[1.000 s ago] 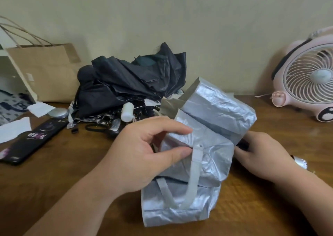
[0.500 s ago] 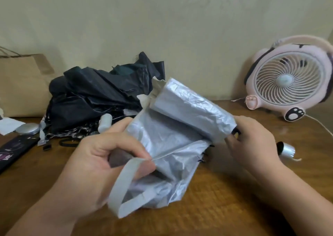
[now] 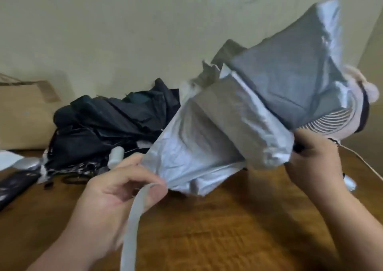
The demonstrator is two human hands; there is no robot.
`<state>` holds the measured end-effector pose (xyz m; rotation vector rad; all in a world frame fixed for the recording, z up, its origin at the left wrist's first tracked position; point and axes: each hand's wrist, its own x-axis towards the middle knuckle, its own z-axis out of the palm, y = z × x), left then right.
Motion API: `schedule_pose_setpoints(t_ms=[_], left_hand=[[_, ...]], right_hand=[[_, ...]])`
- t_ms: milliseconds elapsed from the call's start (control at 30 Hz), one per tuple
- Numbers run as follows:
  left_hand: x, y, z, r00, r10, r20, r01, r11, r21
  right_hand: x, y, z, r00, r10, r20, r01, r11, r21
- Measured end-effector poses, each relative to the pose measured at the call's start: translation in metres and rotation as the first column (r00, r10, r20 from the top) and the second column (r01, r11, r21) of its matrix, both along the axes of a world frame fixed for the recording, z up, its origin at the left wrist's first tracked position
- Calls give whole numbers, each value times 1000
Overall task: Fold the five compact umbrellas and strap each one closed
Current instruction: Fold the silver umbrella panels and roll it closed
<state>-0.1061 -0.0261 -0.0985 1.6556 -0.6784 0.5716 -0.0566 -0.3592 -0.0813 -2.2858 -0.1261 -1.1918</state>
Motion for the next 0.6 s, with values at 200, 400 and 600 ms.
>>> schedule_pose_setpoints(t_ms=[200, 400, 600], left_hand=[[-16, -1, 9, 985, -22, -172, 15, 999, -43], [-11, 3, 5, 912, -156, -380, 26, 945, -326], [-10, 8, 0, 793, -452, -409, 297, 872, -389]], right_hand=[[2, 16, -29, 907, 77, -415, -173, 964, -200], [-3, 28, -39, 777, 72, -625, -227, 959, -172], [-7, 31, -30, 735, -89, -672, -122, 958, -260]])
